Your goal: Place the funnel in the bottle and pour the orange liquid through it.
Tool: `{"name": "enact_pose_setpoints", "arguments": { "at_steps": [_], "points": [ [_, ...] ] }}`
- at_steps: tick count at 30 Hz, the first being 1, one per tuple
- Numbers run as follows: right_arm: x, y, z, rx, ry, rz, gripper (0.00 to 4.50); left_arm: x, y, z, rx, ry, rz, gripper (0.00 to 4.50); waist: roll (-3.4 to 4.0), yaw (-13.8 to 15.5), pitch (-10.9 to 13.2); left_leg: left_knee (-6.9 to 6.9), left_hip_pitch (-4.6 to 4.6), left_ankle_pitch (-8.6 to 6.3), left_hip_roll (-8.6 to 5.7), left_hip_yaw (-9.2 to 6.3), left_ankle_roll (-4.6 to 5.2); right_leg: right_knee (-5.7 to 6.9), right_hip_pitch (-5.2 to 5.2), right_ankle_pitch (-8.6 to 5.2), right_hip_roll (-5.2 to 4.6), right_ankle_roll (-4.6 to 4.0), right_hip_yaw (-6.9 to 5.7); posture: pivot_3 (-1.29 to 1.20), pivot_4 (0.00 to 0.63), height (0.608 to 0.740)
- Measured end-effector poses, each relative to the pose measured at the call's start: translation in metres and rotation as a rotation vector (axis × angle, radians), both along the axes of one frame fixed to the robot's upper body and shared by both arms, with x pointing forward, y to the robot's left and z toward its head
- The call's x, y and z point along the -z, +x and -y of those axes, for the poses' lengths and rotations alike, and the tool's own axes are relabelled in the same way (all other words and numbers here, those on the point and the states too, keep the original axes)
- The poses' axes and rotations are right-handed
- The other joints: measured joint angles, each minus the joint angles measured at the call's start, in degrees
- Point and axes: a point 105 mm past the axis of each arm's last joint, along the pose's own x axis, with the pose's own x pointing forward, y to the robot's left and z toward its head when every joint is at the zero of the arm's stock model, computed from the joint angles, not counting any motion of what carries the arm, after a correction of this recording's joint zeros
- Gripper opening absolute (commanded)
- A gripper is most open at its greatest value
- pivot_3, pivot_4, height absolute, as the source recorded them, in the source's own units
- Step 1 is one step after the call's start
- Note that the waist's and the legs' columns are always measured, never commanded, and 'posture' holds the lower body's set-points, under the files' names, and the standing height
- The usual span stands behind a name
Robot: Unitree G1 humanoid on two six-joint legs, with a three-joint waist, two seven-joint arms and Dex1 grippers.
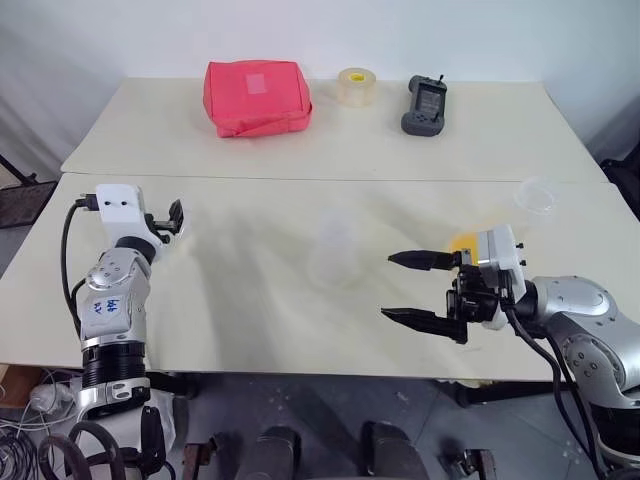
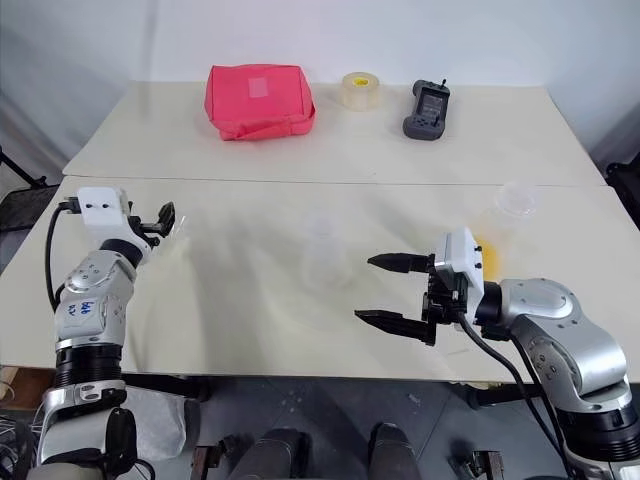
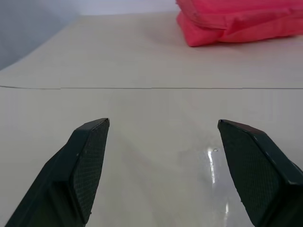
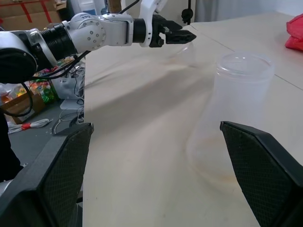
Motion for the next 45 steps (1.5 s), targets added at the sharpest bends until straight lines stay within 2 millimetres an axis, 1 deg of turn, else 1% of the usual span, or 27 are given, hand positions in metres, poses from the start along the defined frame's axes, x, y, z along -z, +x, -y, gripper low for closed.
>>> {"name": "enact_pose_setpoints", "arguments": {
  "at_steps": [4,11,16,19,21,24,29,34,41,45],
  "points": [
    [0.003,-0.001,0.002,0.005,-0.011,-0.011,4.50,0.001,-0.002,0.005,0.027,-0.010,-0.018,3.90,0.00,-0.02,0.00,0.00,0.01,0.00,0.01,0.00,0.00,0.02,0.00,0.00,0.00,0.00,0.01,0.00,0.150,0.740],
    [0.001,-0.001,0.006,0.018,-0.017,0.000,4.50,0.013,-0.016,0.019,0.101,-0.028,-0.065,3.90,0.00,-0.03,0.00,0.04,0.04,0.02,0.02,0.00,-0.03,0.04,0.01,0.00,0.00,0.00,0.03,0.00,0.150,0.740],
    [0.000,-0.001,0.006,0.008,-0.018,0.002,4.50,0.018,-0.018,0.024,0.116,-0.043,-0.089,3.90,0.00,-0.14,0.00,0.05,0.06,0.04,0.02,0.01,-0.06,0.03,0.00,0.00,0.02,-0.01,0.06,0.00,0.150,0.740],
    [-0.002,-0.002,0.005,-0.006,-0.010,0.005,4.50,0.035,-0.023,0.023,0.110,-0.061,-0.155,3.90,0.00,-0.18,0.00,0.02,0.03,0.04,0.03,0.01,-0.06,0.06,-0.01,0.00,0.02,-0.01,0.06,0.00,0.150,0.740],
    [-0.005,-0.003,0.005,-0.012,-0.001,0.007,4.50,0.043,-0.026,0.023,0.109,-0.068,-0.184,3.90,-0.02,-0.09,0.01,0.02,0.00,0.04,0.03,-0.02,-0.06,0.06,-0.03,0.00,0.02,-0.01,0.04,0.00,0.150,0.740],
    [-0.010,-0.005,0.002,-0.029,0.024,0.018,4.50,0.042,-0.027,0.025,0.123,-0.069,-0.192,3.90,-0.03,0.03,0.02,0.03,0.00,0.04,0.01,-0.02,-0.06,0.04,-0.02,0.00,0.00,-0.01,0.04,0.00,0.150,0.740],
    [-0.019,-0.004,-0.003,-0.026,0.134,0.025,4.50,0.042,-0.029,0.032,0.153,-0.056,-0.206,3.90,-0.03,0.03,0.02,0.02,0.00,0.04,0.01,-0.04,-0.06,0.05,-0.02,0.00,-0.01,-0.01,0.04,0.00,0.150,0.740],
    [-0.027,-0.009,-0.005,-0.040,0.165,0.055,4.50,0.040,-0.030,0.040,0.193,-0.038,-0.219,3.90,-0.03,0.03,0.02,0.02,0.00,0.04,0.00,-0.04,-0.06,0.04,-0.01,0.00,-0.01,-0.01,0.04,0.00,0.150,0.740],
    [-0.024,-0.011,-0.002,-0.041,0.167,0.057,4.50,0.040,-0.031,0.043,0.213,-0.015,-0.238,3.90,-0.03,0.11,0.02,0.02,0.00,0.04,-0.02,-0.05,-0.05,0.04,-0.01,0.00,-0.02,-0.01,0.04,0.00,0.150,0.740],
    [-0.019,-0.012,0.004,-0.034,0.150,0.057,4.50,0.040,-0.033,0.049,0.245,-0.001,-0.250,3.90,-0.03,0.09,0.02,0.02,0.01,0.05,0.00,-0.05,-0.05,0.04,-0.01,0.00,-0.01,-0.01,0.04,0.00,0.150,0.740]
  ]
}}
